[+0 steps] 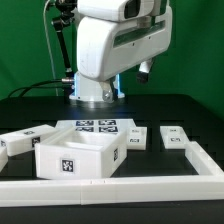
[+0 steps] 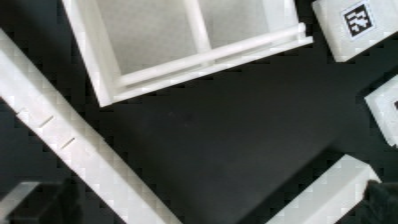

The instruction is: Assemble cabinet

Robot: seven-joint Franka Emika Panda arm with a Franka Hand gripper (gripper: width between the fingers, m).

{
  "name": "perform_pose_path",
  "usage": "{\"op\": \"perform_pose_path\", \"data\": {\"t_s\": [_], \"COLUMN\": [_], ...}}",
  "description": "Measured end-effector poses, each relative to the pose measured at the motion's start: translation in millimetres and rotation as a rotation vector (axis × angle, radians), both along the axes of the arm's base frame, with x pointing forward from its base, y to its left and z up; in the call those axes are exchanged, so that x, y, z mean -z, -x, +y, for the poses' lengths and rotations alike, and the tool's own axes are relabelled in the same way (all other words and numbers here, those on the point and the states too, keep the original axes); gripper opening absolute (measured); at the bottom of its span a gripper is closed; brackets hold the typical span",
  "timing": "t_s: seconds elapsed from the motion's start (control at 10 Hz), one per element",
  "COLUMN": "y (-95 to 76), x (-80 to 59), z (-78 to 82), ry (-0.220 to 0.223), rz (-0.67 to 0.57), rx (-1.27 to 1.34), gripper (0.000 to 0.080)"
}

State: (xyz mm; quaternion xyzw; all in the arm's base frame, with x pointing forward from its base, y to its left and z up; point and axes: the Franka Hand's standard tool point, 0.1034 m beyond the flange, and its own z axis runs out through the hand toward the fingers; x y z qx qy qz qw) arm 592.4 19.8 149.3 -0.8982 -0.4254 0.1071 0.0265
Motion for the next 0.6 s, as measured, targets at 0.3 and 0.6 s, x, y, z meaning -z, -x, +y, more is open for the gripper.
{"op": "perform_pose_path", "data": {"t_s": [0.3, 0.6], "y": [-1.7, -1.4], "x": [1.2, 1.7], "z": [0.7, 0.8], "ry": [-0.001, -0.002], "rz": [0.004, 0.004], "rx": [-0.006, -0.005], "gripper": [0.0797, 0.0797]}}
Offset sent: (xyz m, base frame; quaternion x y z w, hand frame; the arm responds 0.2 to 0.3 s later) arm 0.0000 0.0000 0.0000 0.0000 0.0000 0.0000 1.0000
